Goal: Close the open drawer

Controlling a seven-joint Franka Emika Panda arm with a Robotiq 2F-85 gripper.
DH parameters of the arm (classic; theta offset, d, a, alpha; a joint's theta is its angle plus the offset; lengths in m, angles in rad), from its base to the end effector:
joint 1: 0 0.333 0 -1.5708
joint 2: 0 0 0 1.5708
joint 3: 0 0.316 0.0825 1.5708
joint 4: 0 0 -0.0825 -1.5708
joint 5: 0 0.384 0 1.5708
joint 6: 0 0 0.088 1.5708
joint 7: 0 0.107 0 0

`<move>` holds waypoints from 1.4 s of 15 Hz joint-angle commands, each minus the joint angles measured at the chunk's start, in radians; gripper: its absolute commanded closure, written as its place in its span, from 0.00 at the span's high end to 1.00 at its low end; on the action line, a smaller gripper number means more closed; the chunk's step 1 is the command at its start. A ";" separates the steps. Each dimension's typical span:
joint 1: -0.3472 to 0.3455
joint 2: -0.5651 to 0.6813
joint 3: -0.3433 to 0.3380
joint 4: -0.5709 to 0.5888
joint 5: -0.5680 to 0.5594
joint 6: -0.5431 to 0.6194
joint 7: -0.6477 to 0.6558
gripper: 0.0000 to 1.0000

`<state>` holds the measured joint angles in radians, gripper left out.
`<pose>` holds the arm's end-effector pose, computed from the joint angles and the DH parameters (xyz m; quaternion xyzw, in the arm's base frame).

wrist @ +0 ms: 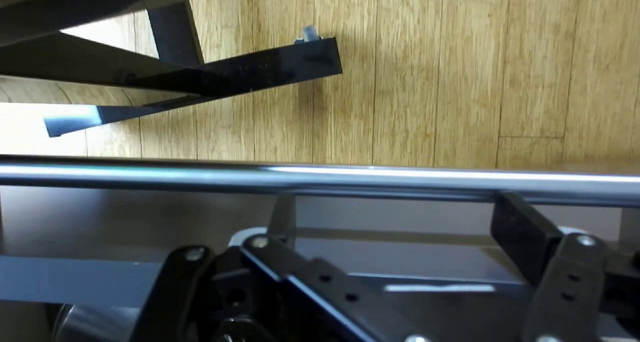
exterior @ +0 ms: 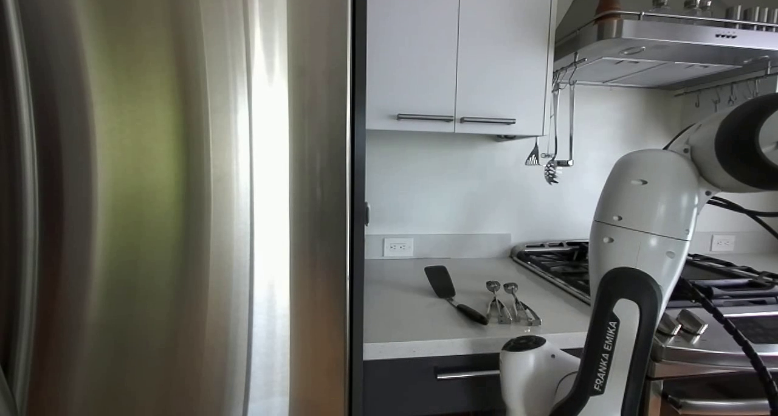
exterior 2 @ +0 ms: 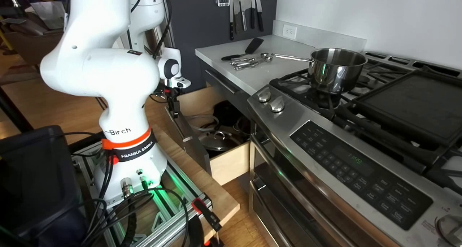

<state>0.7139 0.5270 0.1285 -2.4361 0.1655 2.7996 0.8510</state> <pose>0.2987 0.3357 0.0830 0.9911 -0.0901 -0.0947 0.0253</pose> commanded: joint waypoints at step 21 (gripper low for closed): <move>0.218 0.130 -0.478 0.175 -0.189 0.134 0.084 1.00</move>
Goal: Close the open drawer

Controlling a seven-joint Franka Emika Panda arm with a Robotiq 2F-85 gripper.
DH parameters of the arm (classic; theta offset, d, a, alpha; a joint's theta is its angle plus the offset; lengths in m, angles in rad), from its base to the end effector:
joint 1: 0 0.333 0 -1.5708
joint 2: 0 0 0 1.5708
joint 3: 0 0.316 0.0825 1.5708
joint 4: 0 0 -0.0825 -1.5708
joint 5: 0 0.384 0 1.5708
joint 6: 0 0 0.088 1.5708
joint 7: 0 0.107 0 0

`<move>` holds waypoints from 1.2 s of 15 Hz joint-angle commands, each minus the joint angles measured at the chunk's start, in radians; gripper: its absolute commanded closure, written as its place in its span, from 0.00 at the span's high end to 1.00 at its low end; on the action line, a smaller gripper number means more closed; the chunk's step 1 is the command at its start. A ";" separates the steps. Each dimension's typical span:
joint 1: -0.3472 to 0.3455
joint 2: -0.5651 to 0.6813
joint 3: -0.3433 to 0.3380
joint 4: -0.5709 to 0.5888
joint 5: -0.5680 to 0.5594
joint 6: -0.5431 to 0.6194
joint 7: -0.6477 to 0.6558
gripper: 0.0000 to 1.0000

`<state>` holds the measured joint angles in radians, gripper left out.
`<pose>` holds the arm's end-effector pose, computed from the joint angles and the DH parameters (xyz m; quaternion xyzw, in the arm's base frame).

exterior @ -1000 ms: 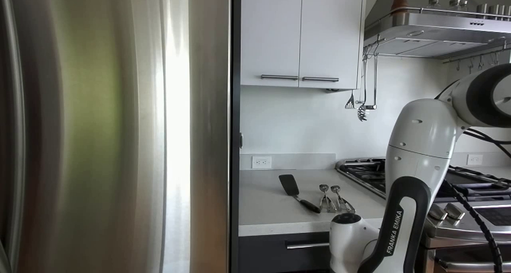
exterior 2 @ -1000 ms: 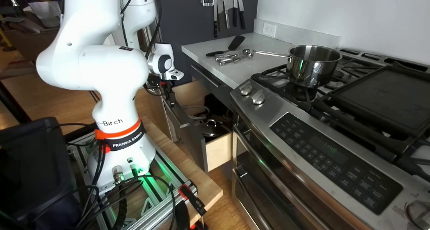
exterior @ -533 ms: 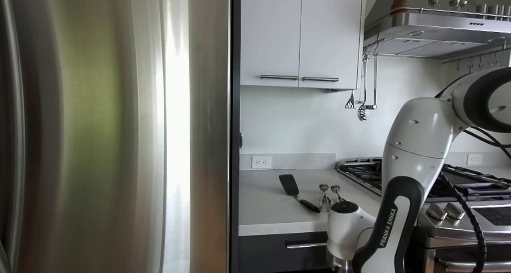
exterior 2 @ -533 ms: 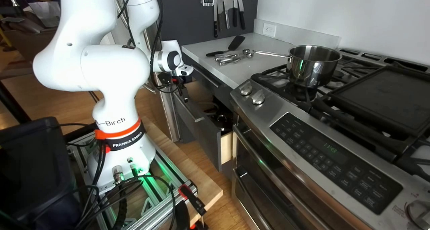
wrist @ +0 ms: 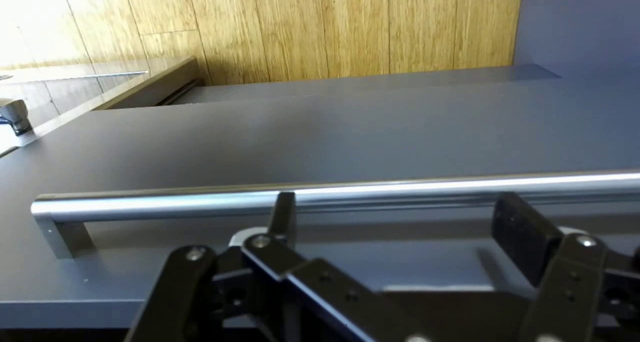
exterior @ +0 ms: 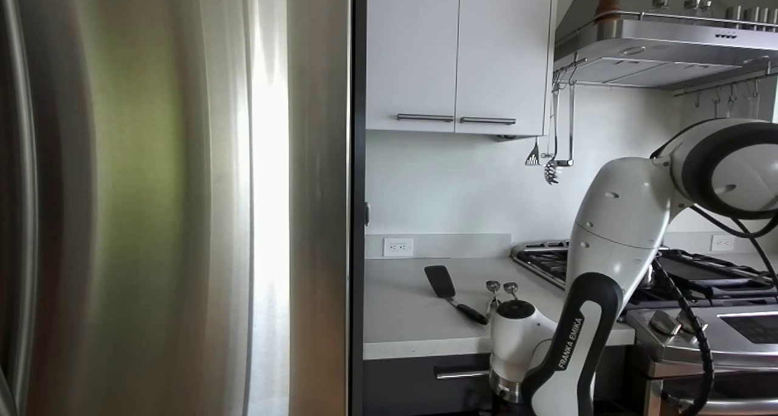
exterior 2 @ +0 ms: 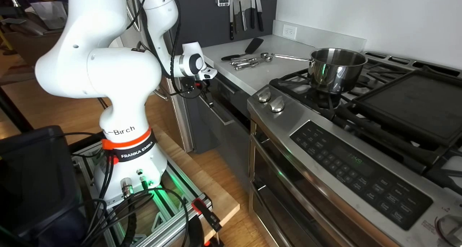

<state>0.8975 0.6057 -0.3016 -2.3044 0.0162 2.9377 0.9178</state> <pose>0.4333 0.2762 0.1009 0.9863 -0.1401 0.0763 0.0412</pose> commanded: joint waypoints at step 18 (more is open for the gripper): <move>-0.085 0.108 0.067 0.110 -0.008 0.029 -0.029 1.00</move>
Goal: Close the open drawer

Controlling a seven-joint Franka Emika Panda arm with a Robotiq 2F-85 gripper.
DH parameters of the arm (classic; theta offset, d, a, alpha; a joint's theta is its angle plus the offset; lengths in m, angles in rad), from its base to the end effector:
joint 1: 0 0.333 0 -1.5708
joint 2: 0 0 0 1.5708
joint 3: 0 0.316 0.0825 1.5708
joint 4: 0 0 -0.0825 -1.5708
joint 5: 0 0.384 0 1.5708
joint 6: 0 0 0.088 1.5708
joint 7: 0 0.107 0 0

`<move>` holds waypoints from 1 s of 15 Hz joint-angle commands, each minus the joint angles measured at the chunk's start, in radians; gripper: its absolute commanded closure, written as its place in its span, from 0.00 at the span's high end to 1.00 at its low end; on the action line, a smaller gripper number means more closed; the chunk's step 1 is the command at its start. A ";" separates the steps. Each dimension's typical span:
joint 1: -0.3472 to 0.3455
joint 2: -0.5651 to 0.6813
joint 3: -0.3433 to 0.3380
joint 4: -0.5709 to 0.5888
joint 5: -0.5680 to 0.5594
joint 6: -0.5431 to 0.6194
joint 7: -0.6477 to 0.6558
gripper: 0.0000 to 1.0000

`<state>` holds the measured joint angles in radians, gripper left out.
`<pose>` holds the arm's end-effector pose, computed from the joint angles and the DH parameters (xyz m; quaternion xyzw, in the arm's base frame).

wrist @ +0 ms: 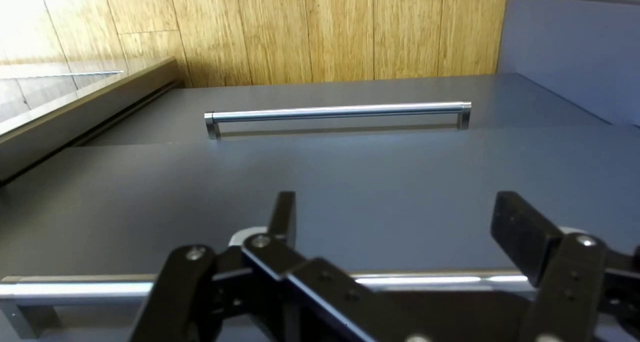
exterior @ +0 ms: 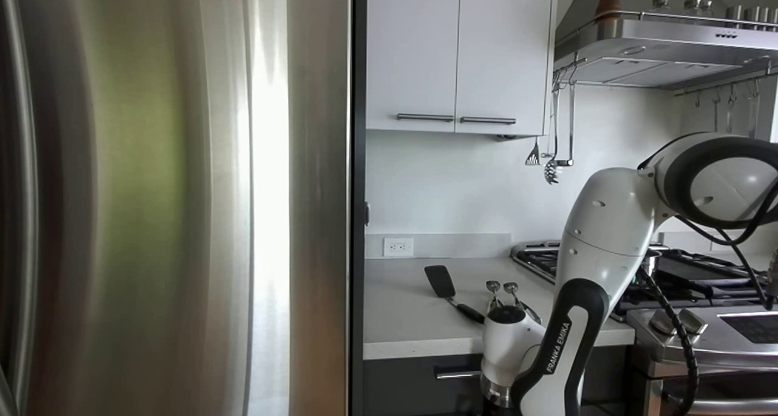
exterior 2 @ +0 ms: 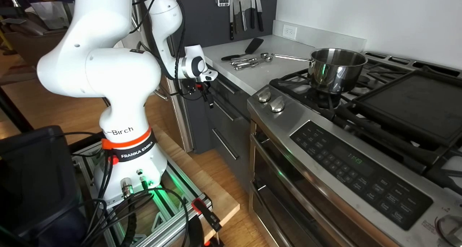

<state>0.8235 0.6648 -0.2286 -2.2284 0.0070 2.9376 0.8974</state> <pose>0.4457 0.2892 0.0852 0.9889 -0.1282 0.0688 0.0297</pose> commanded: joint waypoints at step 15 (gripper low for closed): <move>-0.040 0.068 0.023 0.026 0.085 0.139 -0.168 1.00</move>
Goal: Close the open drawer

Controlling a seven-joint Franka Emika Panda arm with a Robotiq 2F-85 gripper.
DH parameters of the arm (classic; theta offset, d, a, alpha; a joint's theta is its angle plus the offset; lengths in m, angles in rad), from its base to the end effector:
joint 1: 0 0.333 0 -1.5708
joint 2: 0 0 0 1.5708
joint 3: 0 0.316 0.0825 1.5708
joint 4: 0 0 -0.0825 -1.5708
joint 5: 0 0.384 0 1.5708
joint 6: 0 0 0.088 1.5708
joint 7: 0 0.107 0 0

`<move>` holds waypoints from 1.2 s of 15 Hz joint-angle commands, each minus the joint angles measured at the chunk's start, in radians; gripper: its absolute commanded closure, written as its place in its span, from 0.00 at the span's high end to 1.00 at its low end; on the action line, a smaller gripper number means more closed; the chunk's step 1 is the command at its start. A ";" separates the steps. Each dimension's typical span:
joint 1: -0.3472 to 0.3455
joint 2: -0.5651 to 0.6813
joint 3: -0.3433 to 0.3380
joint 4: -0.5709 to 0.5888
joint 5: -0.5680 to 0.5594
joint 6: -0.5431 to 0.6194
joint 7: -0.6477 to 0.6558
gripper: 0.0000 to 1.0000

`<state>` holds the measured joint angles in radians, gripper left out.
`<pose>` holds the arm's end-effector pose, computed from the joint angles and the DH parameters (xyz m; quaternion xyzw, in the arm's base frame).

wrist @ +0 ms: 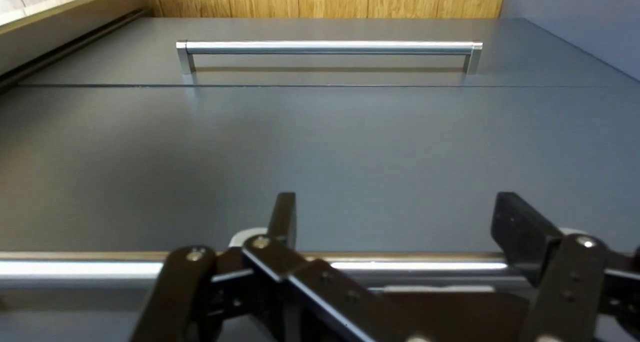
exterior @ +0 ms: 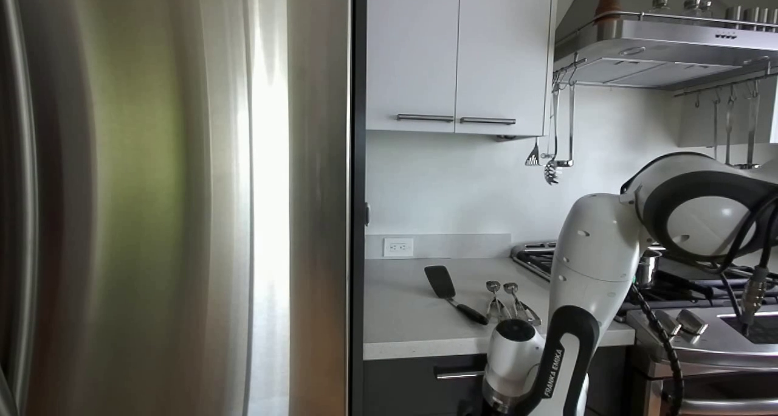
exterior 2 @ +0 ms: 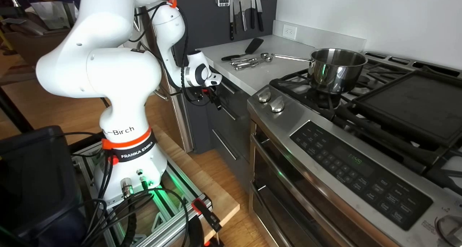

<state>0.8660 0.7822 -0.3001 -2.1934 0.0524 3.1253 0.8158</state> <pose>0.4642 0.2741 0.0605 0.9859 -0.0989 0.1337 0.0164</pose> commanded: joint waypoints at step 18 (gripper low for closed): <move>-0.320 -0.917 0.406 -0.363 -0.086 -0.726 -0.221 1.00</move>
<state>0.6427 0.0523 0.0192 -2.4495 -0.0456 2.4211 0.6718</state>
